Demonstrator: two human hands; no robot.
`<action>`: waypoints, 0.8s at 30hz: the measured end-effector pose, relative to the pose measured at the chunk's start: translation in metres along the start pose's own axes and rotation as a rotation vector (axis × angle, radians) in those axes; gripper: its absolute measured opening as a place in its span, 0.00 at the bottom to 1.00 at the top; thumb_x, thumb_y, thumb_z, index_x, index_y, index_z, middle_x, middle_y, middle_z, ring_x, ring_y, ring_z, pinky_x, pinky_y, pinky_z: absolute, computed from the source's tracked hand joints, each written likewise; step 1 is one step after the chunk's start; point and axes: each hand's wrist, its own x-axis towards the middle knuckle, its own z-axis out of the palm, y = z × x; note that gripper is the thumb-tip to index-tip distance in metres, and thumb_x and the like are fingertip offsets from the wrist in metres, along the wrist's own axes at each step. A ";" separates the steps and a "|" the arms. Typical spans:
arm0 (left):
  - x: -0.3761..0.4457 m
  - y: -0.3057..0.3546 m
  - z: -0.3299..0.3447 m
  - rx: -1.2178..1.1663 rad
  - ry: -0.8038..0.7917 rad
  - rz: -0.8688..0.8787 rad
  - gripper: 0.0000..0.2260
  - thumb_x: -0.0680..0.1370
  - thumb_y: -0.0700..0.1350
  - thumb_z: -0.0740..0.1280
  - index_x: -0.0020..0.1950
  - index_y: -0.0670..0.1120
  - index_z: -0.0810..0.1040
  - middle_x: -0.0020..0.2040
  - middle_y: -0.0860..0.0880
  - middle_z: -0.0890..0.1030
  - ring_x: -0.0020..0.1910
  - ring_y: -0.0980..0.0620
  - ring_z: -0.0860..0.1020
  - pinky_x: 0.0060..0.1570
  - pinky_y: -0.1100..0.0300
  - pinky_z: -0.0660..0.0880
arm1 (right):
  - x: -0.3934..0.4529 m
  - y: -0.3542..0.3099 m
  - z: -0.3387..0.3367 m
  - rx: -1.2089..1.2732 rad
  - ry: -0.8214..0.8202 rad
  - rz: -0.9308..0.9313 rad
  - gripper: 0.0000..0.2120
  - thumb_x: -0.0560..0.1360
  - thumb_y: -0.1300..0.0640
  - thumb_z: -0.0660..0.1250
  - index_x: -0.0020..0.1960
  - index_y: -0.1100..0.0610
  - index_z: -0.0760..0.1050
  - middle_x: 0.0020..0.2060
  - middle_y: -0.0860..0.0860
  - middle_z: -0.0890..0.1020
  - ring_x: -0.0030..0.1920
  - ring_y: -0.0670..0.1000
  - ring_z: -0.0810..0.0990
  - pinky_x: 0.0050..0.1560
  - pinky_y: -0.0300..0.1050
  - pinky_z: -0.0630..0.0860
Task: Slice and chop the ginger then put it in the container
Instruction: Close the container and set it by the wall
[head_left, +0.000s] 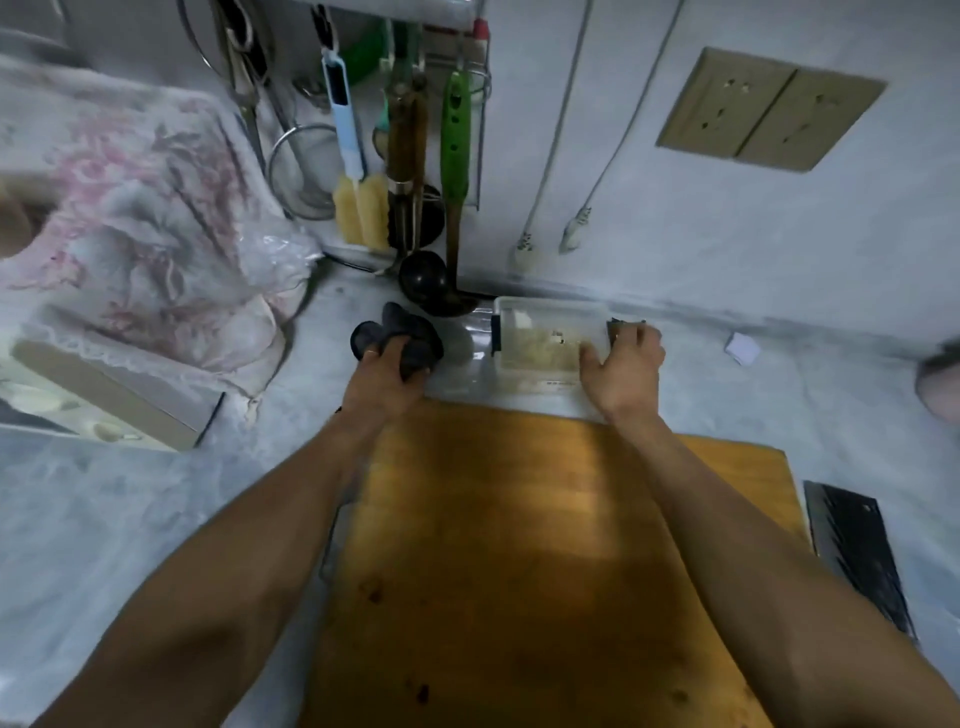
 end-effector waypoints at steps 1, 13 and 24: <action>0.001 0.007 0.003 0.015 -0.022 0.014 0.28 0.79 0.55 0.65 0.77 0.50 0.62 0.69 0.35 0.69 0.62 0.33 0.73 0.57 0.49 0.72 | 0.006 0.004 -0.002 0.075 -0.047 0.105 0.28 0.82 0.50 0.64 0.75 0.65 0.63 0.72 0.63 0.65 0.71 0.64 0.66 0.68 0.53 0.67; -0.015 0.055 0.041 0.044 -0.001 0.028 0.16 0.79 0.51 0.66 0.65 0.48 0.71 0.60 0.39 0.75 0.56 0.38 0.76 0.52 0.51 0.72 | 0.040 0.048 -0.023 0.360 -0.292 0.234 0.20 0.84 0.55 0.60 0.33 0.58 0.69 0.30 0.53 0.75 0.38 0.60 0.81 0.43 0.51 0.79; -0.051 0.183 0.129 -0.187 -0.091 0.275 0.11 0.72 0.44 0.70 0.54 0.44 0.79 0.51 0.49 0.79 0.52 0.49 0.77 0.49 0.70 0.70 | 0.067 0.095 -0.110 0.506 -0.211 0.240 0.13 0.84 0.54 0.60 0.45 0.62 0.74 0.39 0.53 0.78 0.38 0.52 0.82 0.31 0.38 0.78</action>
